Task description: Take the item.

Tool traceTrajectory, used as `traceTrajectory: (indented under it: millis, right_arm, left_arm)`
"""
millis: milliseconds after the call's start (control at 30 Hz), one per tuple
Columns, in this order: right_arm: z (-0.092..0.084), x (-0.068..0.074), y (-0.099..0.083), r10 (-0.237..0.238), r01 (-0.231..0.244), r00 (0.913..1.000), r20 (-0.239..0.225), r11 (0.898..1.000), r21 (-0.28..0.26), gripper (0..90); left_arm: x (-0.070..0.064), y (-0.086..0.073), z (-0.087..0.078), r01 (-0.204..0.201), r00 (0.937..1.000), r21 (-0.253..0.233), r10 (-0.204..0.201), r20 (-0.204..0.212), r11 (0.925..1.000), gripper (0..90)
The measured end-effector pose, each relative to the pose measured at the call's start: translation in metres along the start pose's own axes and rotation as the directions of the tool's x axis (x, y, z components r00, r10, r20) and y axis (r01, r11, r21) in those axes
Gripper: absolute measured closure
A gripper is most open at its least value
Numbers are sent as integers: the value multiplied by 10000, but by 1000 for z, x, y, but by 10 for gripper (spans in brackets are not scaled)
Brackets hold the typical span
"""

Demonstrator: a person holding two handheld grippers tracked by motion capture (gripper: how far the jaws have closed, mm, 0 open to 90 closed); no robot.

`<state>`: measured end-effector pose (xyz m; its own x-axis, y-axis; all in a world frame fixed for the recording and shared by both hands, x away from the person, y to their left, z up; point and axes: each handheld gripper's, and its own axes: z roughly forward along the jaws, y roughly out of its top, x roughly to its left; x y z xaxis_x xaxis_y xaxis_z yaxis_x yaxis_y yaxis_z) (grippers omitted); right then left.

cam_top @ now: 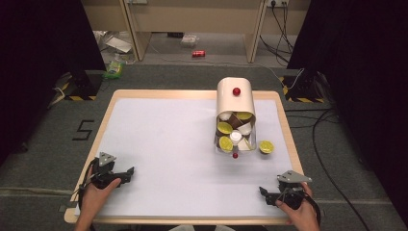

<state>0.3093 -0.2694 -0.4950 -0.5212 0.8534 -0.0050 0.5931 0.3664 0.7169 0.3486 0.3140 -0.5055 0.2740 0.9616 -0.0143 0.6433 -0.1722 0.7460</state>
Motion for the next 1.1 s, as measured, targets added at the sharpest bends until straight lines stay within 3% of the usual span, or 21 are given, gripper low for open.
traceTrajectory:
  millis: [300,1100]
  right_arm:
    - [-4,1,-9,80,-77,10000,53,9992,-404,158]
    - [-11,4,-20,109,-103,9999,79,9976,-681,157]
  left_arm:
    - [0,0,0,2,10000,-12,-2,-7,10000,82]
    - [0,0,0,-17,10000,-15,17,-9,10000,85]
